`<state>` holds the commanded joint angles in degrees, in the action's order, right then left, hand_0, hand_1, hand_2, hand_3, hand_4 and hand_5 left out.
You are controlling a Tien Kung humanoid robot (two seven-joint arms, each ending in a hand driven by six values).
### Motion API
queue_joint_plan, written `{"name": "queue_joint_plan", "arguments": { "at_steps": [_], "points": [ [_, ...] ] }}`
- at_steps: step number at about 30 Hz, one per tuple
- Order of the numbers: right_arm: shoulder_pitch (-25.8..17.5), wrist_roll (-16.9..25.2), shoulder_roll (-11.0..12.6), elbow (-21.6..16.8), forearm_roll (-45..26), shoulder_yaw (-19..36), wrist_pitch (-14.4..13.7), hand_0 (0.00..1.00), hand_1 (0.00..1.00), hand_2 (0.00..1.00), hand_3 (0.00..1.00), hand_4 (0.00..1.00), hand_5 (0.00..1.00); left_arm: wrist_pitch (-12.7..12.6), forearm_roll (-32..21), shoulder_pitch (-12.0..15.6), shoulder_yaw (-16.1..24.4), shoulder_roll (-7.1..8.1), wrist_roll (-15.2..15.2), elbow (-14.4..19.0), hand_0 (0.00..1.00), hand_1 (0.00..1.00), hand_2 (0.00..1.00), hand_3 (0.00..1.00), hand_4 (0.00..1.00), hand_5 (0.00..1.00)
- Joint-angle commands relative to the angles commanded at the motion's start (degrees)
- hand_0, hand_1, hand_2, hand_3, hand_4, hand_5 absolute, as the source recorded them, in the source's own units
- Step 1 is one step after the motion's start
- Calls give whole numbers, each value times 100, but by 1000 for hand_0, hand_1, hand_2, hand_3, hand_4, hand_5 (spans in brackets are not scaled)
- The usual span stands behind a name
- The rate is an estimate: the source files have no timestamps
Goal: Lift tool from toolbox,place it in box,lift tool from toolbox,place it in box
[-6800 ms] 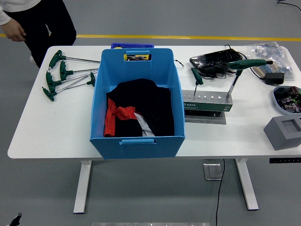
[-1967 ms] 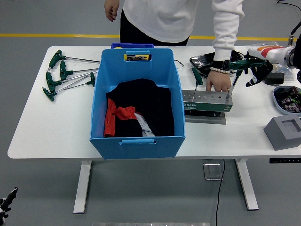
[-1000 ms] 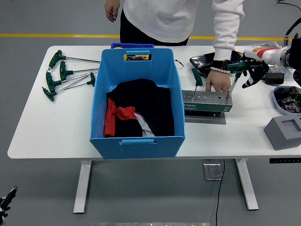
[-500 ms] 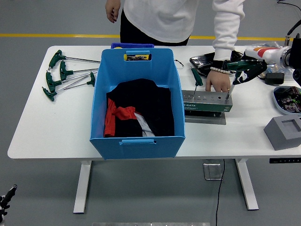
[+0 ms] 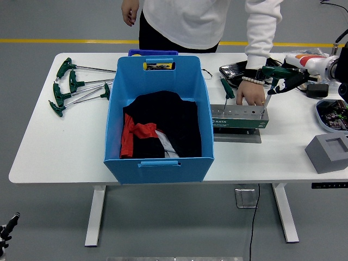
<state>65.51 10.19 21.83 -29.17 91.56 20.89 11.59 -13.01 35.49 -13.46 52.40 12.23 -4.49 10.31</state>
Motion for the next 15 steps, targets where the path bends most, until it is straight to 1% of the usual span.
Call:
{"name": "queue_joint_plan", "arguments": {
  "at_steps": [4, 5, 9, 11, 15],
  "points": [
    [-11, -9, 3, 1, -28, 6, -76, 149, 93, 124, 97, 998, 607, 1, 4, -1, 2, -3, 0, 0, 883, 901, 902, 751, 703, 776],
    [-14, -7, 5, 1, -35, 12, -115, 124, 67, 101, 68, 998, 620, 2, 5, 0, 2, -4, 0, 0, 883, 901, 903, 751, 703, 776],
    [-24, 5, 14, 2, -67, 31, -237, 124, 67, 101, 68, 998, 620, 0, 6, 2, 6, -8, 2, 0, 883, 901, 903, 751, 703, 776],
    [-31, 2, 22, 3, -91, 22, -253, 110, 57, 88, 49, 998, 626, -1, 12, 2, 16, -9, 4, 0, 883, 900, 903, 750, 703, 775],
    [-49, 4, 37, -10, -196, 0, -264, 110, 57, 88, 49, 998, 626, -3, 20, 11, 31, -13, 7, 0, 883, 900, 903, 750, 703, 775]
  ]
}}
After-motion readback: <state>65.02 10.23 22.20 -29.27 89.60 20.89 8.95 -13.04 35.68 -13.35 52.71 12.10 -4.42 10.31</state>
